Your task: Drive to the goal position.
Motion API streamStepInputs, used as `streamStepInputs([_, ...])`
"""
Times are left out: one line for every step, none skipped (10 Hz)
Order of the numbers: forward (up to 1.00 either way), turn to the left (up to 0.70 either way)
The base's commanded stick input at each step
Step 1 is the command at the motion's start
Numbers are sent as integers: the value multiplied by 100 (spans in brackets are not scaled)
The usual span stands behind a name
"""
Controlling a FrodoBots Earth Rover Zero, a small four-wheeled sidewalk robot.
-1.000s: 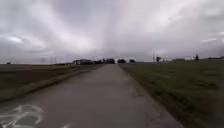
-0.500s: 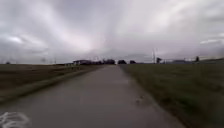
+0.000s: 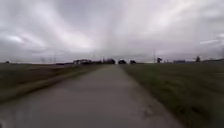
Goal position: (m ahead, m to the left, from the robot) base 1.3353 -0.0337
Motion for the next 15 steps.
streamStepInputs([70,0])
streamStepInputs([70,0])
streamStepInputs([70,0])
streamStepInputs([70,0])
streamStepInputs([70,0])
streamStepInputs([70,0])
streamStepInputs([70,0])
streamStepInputs([70,0])
streamStepInputs([70,0])
streamStepInputs([70,0])
streamStepInputs([70,0])
streamStepInputs([70,0])
streamStepInputs([70,0])
streamStepInputs([70,0])
streamStepInputs([70,0])
